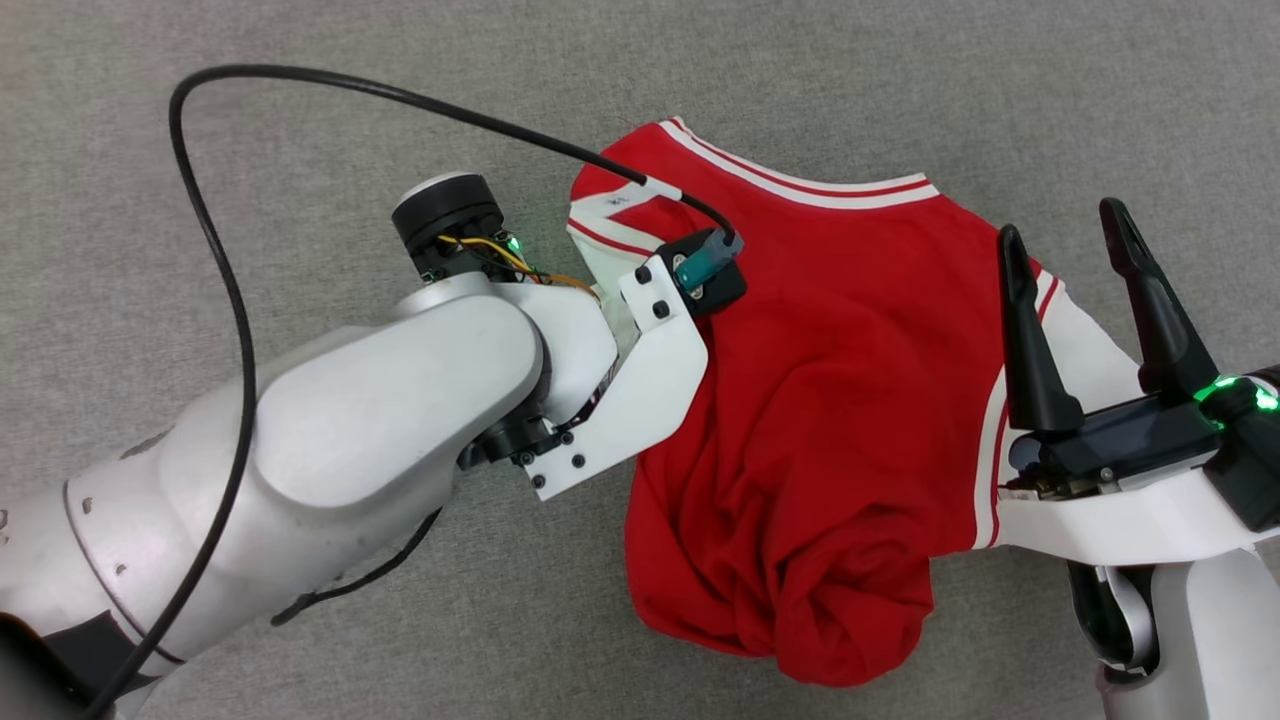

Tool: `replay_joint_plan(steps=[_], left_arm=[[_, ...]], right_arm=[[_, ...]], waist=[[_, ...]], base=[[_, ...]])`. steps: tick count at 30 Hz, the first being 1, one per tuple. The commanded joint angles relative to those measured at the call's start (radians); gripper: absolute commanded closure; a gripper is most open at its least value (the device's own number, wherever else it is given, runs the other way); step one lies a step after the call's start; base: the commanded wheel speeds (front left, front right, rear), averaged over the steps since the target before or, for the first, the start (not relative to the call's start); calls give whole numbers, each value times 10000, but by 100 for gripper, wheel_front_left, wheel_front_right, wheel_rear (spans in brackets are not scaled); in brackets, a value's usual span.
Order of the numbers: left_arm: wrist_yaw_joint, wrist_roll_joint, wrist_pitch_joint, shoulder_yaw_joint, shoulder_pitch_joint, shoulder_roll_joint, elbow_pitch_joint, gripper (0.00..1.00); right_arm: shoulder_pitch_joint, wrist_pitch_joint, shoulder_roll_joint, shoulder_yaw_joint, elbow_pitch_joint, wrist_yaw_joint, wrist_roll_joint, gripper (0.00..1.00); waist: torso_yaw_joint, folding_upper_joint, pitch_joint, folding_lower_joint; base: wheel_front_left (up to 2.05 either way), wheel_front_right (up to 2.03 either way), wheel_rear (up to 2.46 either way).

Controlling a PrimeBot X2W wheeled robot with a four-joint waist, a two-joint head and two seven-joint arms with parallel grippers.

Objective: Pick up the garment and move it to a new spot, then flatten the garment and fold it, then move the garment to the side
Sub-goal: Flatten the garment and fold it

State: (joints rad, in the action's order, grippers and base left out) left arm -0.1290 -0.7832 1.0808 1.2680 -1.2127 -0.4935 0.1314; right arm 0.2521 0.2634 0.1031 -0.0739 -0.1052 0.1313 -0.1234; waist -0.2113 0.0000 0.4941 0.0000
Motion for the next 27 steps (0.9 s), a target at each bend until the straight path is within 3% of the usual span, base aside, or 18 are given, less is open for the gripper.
replay_joint_plan(steps=[1, 2, 12, 22, 27], left_arm=[[0, 20, 110, 254, 563, -157, 139, 71], [0, -2, 57, 265, 618, -177, 133, 100], [14, 210, -1977, 133, 192, -514, -6, 100], [14, -137, -3572, 136, 964, -2611, 635, 100], [14, -784, -4021, 128, 1863, -3348, 1335, 100]], right_arm=[[146, 17, -56, -10, 36, -10, 21, 0], [173, 19, -63, -16, 52, -10, 33, 0], [-232, 18, 104, 254, 296, -10, 138, 0], [-800, 18, 249, 401, 408, -10, 185, 0], [-961, 18, 293, 430, 480, -10, 182, 0]], waist=[[-51, 0, 61, 0], [-52, 0, 65, 0], [657, 0, -991, 0], [1579, 0, -1935, 0], [1761, 0, -2129, 0]], base=[[0, 0, 0], [0, 0, 0], [0, 0, 0], [0, 0, 0], [0, 0, 0]])
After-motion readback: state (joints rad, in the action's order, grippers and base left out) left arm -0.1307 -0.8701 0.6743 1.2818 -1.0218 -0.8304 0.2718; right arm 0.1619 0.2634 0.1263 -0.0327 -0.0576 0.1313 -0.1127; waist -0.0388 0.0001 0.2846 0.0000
